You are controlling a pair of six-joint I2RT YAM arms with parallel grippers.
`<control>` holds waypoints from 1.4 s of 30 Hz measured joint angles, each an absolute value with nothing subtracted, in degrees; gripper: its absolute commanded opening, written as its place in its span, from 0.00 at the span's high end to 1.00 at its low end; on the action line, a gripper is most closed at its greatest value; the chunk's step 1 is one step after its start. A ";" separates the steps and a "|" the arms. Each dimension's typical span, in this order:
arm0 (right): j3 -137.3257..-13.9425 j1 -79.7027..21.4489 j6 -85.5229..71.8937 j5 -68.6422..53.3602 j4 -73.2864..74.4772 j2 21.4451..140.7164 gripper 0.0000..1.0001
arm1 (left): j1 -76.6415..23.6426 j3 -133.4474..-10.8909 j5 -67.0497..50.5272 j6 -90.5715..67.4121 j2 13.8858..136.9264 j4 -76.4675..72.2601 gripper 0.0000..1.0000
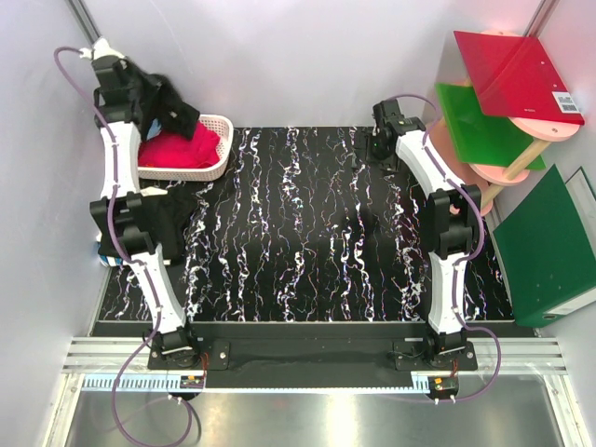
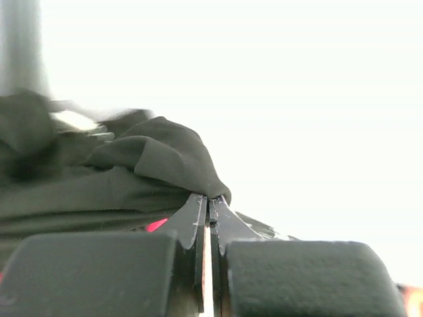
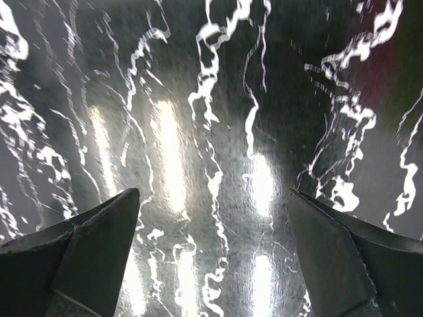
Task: Fold and stack the t-shirts
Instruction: Grab crumpled tshirt from bin with the left arm, then move the tshirt to the center of the board
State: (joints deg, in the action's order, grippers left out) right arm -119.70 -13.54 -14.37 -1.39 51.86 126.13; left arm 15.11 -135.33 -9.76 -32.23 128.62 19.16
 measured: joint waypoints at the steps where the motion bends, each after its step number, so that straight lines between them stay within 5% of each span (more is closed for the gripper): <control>1: -118.65 -13.54 -14.37 -1.45 51.79 125.93 0.00 | 13.98 -133.95 -10.85 -32.88 126.74 18.06 1.00; 18: -108.40 -13.23 -16.32 4.89 51.53 117.80 0.00 | -23.18 -130.54 -30.52 -41.93 122.69 14.92 1.00; 42: -100.64 -11.40 -20.86 7.05 49.80 111.50 0.00 | -30.22 -132.86 -51.70 -68.82 117.80 -12.93 1.00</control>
State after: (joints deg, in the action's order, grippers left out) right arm -100.64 -11.40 -20.86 7.05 49.80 111.50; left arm -30.22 -132.86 -51.70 -68.82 117.80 -12.93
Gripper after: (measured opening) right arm 0.994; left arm 0.012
